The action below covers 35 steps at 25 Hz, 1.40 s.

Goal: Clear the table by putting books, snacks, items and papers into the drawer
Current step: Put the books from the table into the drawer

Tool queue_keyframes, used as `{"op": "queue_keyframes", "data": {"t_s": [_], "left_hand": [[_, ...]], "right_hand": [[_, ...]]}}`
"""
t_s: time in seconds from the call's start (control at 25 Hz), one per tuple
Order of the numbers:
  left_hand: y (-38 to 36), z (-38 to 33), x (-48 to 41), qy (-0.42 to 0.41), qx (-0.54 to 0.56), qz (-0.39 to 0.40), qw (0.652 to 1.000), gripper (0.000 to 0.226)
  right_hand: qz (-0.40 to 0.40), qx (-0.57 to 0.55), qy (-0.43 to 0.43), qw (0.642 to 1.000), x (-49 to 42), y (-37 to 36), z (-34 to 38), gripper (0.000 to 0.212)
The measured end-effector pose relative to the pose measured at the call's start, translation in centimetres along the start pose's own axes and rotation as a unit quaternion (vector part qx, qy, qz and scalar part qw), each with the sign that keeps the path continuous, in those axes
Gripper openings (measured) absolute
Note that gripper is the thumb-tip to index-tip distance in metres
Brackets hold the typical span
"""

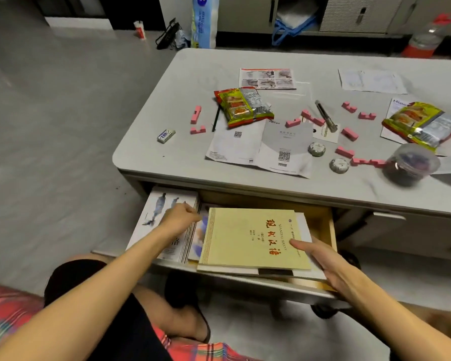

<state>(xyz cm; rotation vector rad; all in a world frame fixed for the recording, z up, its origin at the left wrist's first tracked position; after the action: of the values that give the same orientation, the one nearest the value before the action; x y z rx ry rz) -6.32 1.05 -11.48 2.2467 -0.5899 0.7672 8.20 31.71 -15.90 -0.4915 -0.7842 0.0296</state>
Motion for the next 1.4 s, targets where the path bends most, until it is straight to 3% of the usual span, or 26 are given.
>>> {"op": "queue_keyframes", "data": {"t_s": [0.08,0.24,0.4,0.52,0.68,0.76,0.84,0.88,1.04,1.4], "left_hand": [[1.1,0.7,-0.7,0.002,-0.211,-0.112,0.971,0.046],[0.2,2.8,-3.2,0.048,-0.335,-0.034,0.940,0.064],[0.6,2.0,-4.5,0.051,-0.417,-0.039,0.907,0.062],[-0.1,1.0,-4.2,0.054,-0.455,-0.032,0.888,0.055],[-0.9,0.6,-4.0,0.061,-0.450,-0.021,0.890,0.052],[-0.8,0.5,-4.0,0.056,-0.454,-0.021,0.889,0.051],[-0.8,0.6,-4.1,0.056,-0.453,-0.016,0.889,0.049],[-0.9,0.7,-4.2,0.057,-0.452,-0.015,0.890,0.049],[-1.0,1.0,-4.5,0.056,-0.453,-0.015,0.890,0.053],[-0.9,1.0,-4.4,0.048,-0.461,-0.014,0.886,0.059]], "right_hand": [[-0.030,-0.011,0.033,0.999,-2.2,0.0,0.1,0.032],[-0.046,0.021,0.039,0.998,-7.3,-0.7,-0.9,0.048],[-0.041,0.044,-0.003,0.998,-10.3,-1.0,-2.8,0.038],[-0.126,0.123,-0.029,0.984,-11.4,-1.3,-3.3,0.030],[-0.227,0.307,-0.044,0.923,-11.6,-1.6,-3.0,0.054],[-0.269,0.442,-0.054,0.854,-11.0,-1.6,-2.5,0.073],[-0.311,0.552,-0.011,0.774,-10.1,-2.4,-1.3,0.082],[-0.298,0.590,0.016,0.750,-10.0,-2.9,-1.0,0.085],[-0.114,0.706,-0.031,0.698,-10.8,-4.6,-2.8,0.125],[-0.148,0.732,0.008,0.665,-10.9,-5.0,-2.7,0.127]]}}
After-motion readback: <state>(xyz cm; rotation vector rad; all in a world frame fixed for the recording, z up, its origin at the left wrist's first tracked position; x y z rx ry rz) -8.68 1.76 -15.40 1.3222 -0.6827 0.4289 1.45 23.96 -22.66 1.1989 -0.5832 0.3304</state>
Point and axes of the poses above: each hand's wrist, its own x-axis away from the middle knuckle, its own y-axis out of the back of the hand, z = x × y, the point moved 5 cm from there along -x, towards the middle knuckle, and after that the axes turned 13 degrees about z, right-handed, at the moved point
